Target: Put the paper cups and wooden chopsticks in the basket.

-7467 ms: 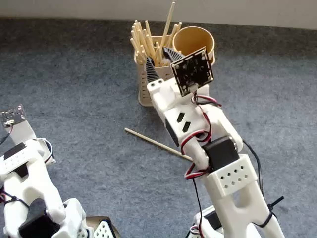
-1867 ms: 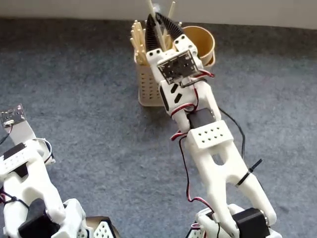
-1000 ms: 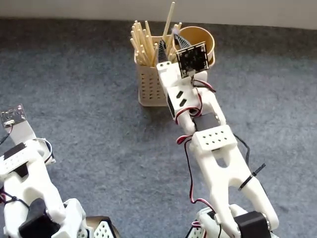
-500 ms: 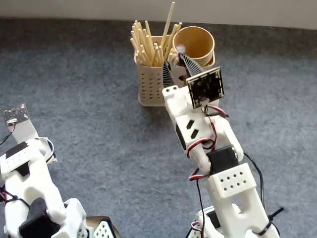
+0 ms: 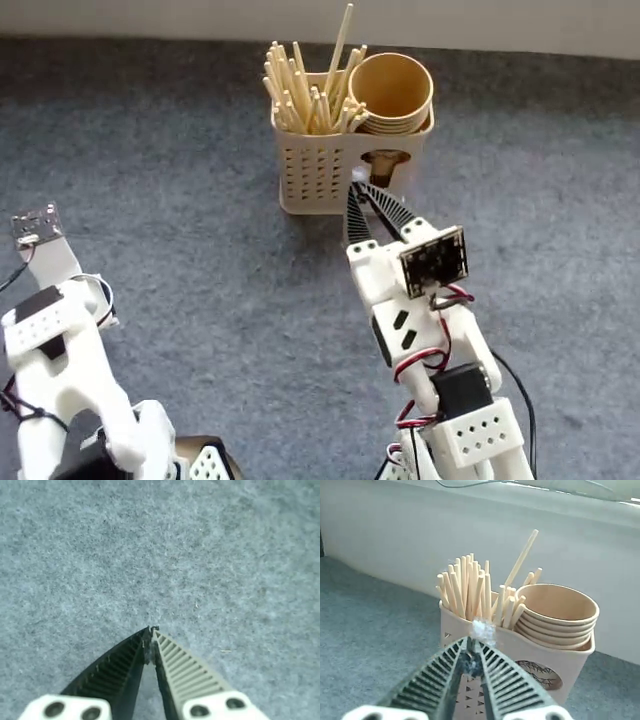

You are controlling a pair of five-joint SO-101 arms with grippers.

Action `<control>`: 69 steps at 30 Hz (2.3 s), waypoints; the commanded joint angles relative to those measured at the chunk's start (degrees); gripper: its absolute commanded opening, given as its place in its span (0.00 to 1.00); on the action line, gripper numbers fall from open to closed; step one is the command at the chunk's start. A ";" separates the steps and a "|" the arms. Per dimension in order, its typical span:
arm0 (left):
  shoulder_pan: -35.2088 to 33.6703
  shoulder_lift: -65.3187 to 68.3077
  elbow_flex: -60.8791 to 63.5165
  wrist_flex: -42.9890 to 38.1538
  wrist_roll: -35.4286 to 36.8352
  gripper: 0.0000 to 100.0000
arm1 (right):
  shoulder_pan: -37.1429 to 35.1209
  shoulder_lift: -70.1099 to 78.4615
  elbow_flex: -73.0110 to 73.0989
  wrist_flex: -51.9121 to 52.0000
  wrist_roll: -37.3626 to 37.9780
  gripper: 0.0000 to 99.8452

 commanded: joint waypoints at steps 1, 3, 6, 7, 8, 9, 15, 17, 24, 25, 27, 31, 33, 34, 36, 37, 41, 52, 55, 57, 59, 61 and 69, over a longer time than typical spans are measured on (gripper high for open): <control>3.65 -9.80 4.62 0.79 -0.09 0.02 | 2.07 -5.58 2.07 0.13 -0.35 0.01; 5.23 -14.64 7.87 -0.26 -0.09 0.02 | 2.59 -8.04 4.18 0.22 -0.35 0.01; 6.29 -22.37 12.26 -1.05 -0.09 0.02 | 3.91 -12.26 7.87 0.22 -0.35 0.01; 6.46 -24.92 13.67 -1.14 -0.18 0.02 | 4.53 -13.85 9.10 0.22 -0.35 0.01; 6.46 -27.56 15.08 -1.14 -0.18 0.02 | 5.14 -15.60 10.51 0.22 -0.35 0.01; 6.46 -30.02 16.22 -1.14 -0.18 0.02 | 5.76 -17.27 11.82 0.22 -0.35 0.01; 6.55 -45.23 23.16 -0.88 0.00 0.02 | 8.22 -26.33 21.14 0.22 -0.35 0.01; 7.78 -50.24 25.54 -0.88 0.00 0.02 | 9.01 -25.89 23.34 0.22 -0.35 0.01; 14.29 -68.18 33.36 3.16 0.00 0.03 | 12.79 -25.71 28.18 0.31 -0.44 0.01; 15.34 -70.90 33.89 5.19 0.00 0.03 | 13.58 -25.45 28.35 1.36 -0.44 0.01; 17.98 -75.56 34.24 9.32 -0.18 0.03 | 15.08 -25.80 28.62 6.20 -0.44 0.01; 24.48 -74.15 34.51 11.52 -0.26 0.03 | 15.52 -25.80 28.70 15.96 -0.44 0.01; 26.68 -73.80 34.59 11.87 -0.26 0.03 | 15.52 -25.80 28.70 20.79 -0.44 0.01; 27.47 -73.98 35.12 11.96 -0.26 0.03 | 15.52 -25.80 28.70 22.81 -0.44 0.01; 28.53 -74.15 36.26 11.60 -0.35 0.02 | 15.52 -25.80 28.70 27.12 -0.44 0.01; 28.97 -74.15 36.26 11.60 -0.35 0.02 | 15.52 -25.80 28.70 29.41 -0.44 0.01; 31.52 -74.07 36.26 11.96 -0.35 0.02 | 15.34 -25.80 28.70 38.46 -0.18 0.01; 43.12 -73.98 36.26 19.87 -0.44 0.02 | 15.25 -25.71 28.62 52.44 -0.35 0.01; 45.85 -73.98 36.26 21.63 -0.44 0.02 | 15.16 -25.71 28.62 54.64 -0.35 0.01; 47.08 -73.98 36.26 23.30 -0.44 0.02 | 15.16 -25.71 28.62 55.69 -0.18 0.01; 48.04 -73.98 36.26 25.14 -0.44 0.02 | 15.16 -25.71 28.62 56.75 -0.09 0.01; 48.57 -73.98 36.26 27.25 -0.44 0.02 | 15.16 -25.71 28.62 57.01 -0.09 0.01; 40.66 -73.98 36.26 28.75 -0.44 0.02 | 15.69 -25.71 28.62 57.63 -0.35 0.01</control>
